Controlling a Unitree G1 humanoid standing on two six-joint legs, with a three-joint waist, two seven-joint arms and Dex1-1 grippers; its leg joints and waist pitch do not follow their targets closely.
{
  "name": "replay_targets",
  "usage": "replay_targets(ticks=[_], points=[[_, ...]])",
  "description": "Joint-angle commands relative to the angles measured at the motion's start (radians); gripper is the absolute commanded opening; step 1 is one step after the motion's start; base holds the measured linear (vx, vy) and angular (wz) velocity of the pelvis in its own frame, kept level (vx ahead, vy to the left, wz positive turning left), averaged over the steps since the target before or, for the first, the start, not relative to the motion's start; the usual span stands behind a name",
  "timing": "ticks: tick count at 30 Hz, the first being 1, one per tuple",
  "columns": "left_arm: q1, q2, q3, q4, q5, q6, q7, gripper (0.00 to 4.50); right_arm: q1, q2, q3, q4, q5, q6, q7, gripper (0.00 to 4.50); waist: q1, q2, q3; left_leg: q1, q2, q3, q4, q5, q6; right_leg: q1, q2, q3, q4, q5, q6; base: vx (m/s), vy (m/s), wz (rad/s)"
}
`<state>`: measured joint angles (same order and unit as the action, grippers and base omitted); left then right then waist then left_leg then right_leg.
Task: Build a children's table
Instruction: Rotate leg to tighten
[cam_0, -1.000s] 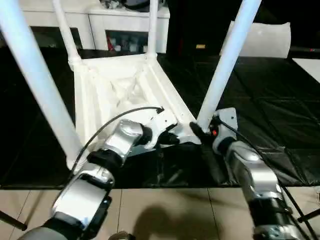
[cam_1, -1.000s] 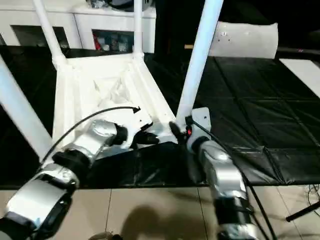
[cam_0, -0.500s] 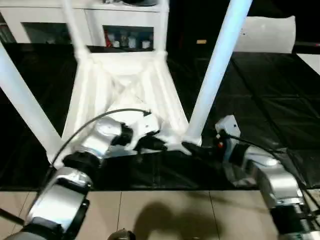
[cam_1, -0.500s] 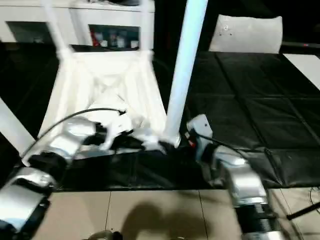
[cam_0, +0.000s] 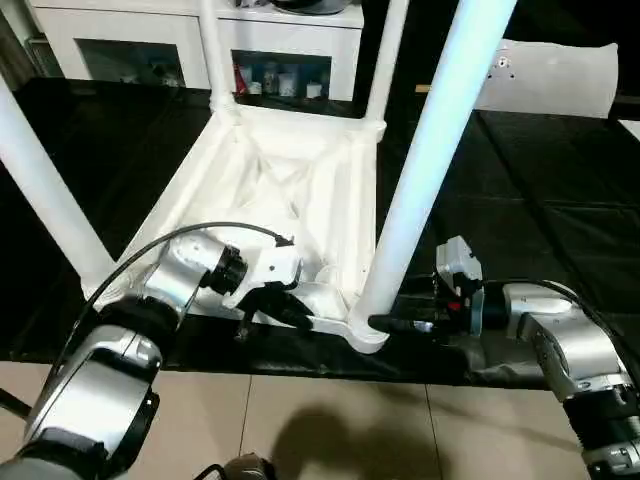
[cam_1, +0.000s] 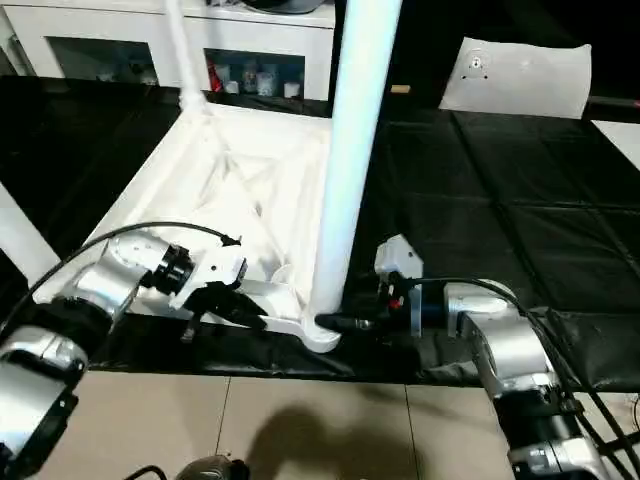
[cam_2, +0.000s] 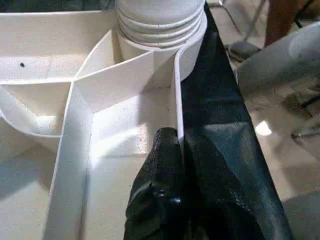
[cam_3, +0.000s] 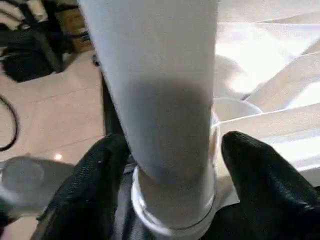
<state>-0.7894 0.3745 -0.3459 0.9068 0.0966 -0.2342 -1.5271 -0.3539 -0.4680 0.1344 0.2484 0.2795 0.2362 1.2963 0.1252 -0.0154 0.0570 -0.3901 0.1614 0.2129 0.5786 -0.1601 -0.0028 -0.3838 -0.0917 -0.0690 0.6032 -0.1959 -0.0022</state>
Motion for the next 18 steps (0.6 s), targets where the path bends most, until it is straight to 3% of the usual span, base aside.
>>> replay_targets(ticks=[1, 6, 12, 18], points=[[-0.026, -0.008, -0.038, -0.015, 0.017, -0.036, -0.069, 0.0, -0.019, -0.014, 0.011, 0.006, 0.012, -0.001, 0.028, 2.91, -0.004, -0.008, -0.069, 0.035, 0.088, -0.035, -0.063, -0.215, 0.031, 0.031, -0.087, 0.05, -0.058, -0.119, -0.269, 0.0, 0.0, 0.0], [-0.027, -0.011, -0.048, -0.013, 0.015, -0.045, -0.084, 0.0, -0.033, -0.013, 0.023, 0.022, 0.009, -0.011, 0.046, 2.58, 0.002, -0.009, -0.068, 0.038, 0.09, -0.035, -0.063, -0.231, 0.022, 0.027, -0.088, 0.051, -0.06, -0.148, -0.268, 0.0, 0.0, 0.0], [-0.03, -0.014, -0.055, -0.01, 0.012, -0.051, -0.087, 0.0, -0.045, -0.002, 0.031, 0.045, 0.002, -0.024, 0.049, 2.09, 0.007, -0.008, -0.064, 0.04, 0.092, -0.039, -0.068, -0.292, -0.016, 0.023, -0.091, 0.053, -0.066, -0.24, -0.246, 0.0, 0.0, 0.0], [-0.03, -0.017, -0.059, -0.006, 0.014, -0.057, -0.087, 0.0, -0.051, 0.011, 0.039, 0.065, -0.004, -0.04, 0.046, 1.93, 0.006, -0.01, -0.064, 0.04, 0.091, -0.038, -0.068, -0.288, -0.02, 0.024, -0.089, 0.053, -0.062, -0.194, -0.258, 0.0, 0.0, 0.0]])
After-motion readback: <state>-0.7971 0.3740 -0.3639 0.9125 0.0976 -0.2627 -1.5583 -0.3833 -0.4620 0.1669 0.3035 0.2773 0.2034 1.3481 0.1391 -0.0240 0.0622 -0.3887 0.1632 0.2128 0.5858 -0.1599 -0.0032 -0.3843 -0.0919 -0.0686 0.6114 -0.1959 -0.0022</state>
